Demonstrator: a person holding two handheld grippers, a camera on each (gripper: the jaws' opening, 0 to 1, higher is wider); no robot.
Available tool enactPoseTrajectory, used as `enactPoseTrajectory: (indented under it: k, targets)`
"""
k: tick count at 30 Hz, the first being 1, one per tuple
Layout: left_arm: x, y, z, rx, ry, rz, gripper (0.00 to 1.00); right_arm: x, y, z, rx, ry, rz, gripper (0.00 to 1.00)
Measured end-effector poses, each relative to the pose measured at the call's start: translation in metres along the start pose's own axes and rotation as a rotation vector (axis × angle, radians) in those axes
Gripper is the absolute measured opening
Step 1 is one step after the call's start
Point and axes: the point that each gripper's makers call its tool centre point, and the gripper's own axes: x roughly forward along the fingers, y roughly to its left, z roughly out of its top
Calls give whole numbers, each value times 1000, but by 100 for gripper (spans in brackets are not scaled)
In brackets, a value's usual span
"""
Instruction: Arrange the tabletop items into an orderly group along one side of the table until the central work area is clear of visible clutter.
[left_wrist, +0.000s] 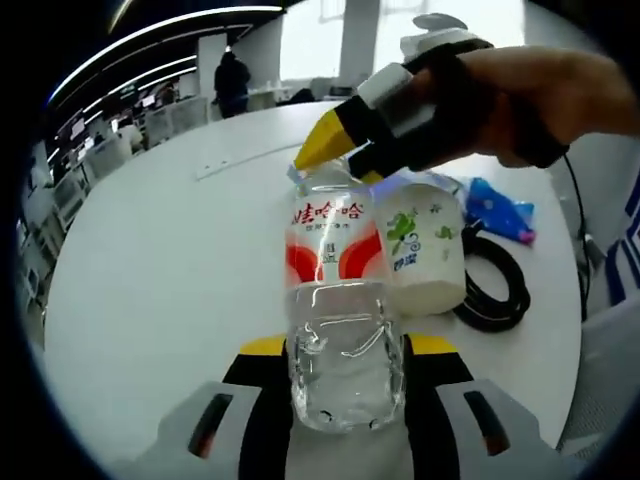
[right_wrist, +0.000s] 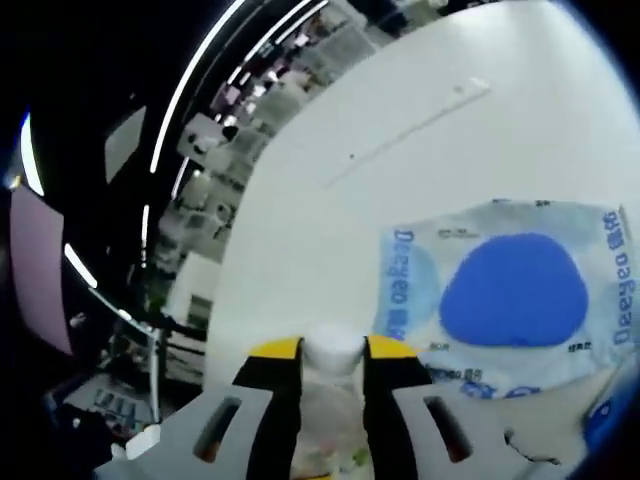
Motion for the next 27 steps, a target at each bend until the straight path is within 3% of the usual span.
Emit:
enactPoseTrajectory:
  k: [8, 20, 23, 27]
  targets:
    - [-2, 8, 3, -22, -27, 41, 39, -15, 40, 4, -174, -78, 99, 18]
    - [-8, 28, 25, -110, -146, 160, 40, -22, 111, 18, -545, -199, 298, 18]
    - [-6, 32, 30, -155, -177, 190, 40, -21, 129, 16, -673, -210, 355, 18]
    - [-2, 42, 37, -180, -196, 225, 39, -19, 142, 16, -779, -214, 412, 18]
